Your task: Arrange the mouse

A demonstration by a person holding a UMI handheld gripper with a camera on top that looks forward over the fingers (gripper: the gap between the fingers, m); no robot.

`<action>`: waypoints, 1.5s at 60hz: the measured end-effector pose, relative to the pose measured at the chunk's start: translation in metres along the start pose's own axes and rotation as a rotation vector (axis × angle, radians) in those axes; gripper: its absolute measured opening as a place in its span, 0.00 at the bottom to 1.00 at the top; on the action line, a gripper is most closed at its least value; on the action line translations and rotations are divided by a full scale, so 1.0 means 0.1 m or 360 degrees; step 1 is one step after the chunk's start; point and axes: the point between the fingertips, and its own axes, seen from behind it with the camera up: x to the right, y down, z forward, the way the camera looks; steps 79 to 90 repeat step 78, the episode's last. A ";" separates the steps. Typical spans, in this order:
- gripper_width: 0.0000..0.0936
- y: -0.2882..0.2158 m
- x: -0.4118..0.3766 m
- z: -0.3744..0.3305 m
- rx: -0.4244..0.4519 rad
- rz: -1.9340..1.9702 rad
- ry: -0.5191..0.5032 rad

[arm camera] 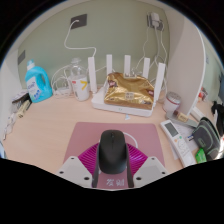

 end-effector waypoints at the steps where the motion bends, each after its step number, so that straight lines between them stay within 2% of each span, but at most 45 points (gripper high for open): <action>1: 0.44 0.01 0.00 0.01 -0.0018 0.0004 0.0001; 11: 0.57 0.13 0.06 -0.01 -0.0045 -0.0012 0.0021; 13: 0.66 0.13 0.06 -0.05 -0.0043 -0.0015 0.0028; 16: 0.86 0.09 0.07 -0.15 -0.0023 -0.0034 0.0049; 18: 0.92 0.05 0.08 -0.24 -0.0003 -0.0047 0.0067; 21: 0.89 -0.01 0.08 -0.41 0.0027 -0.0051 0.0095; 33: 0.90 -0.16 0.01 -1.28 0.0132 -0.0048 0.0208; 50: 0.90 0.01 -0.15 -2.24 0.0196 -0.0071 0.0305; 64: 0.90 0.18 -0.25 -2.51 0.0197 -0.0110 0.0321; 90: 0.90 0.17 -0.28 -2.60 0.0222 -0.0115 0.0337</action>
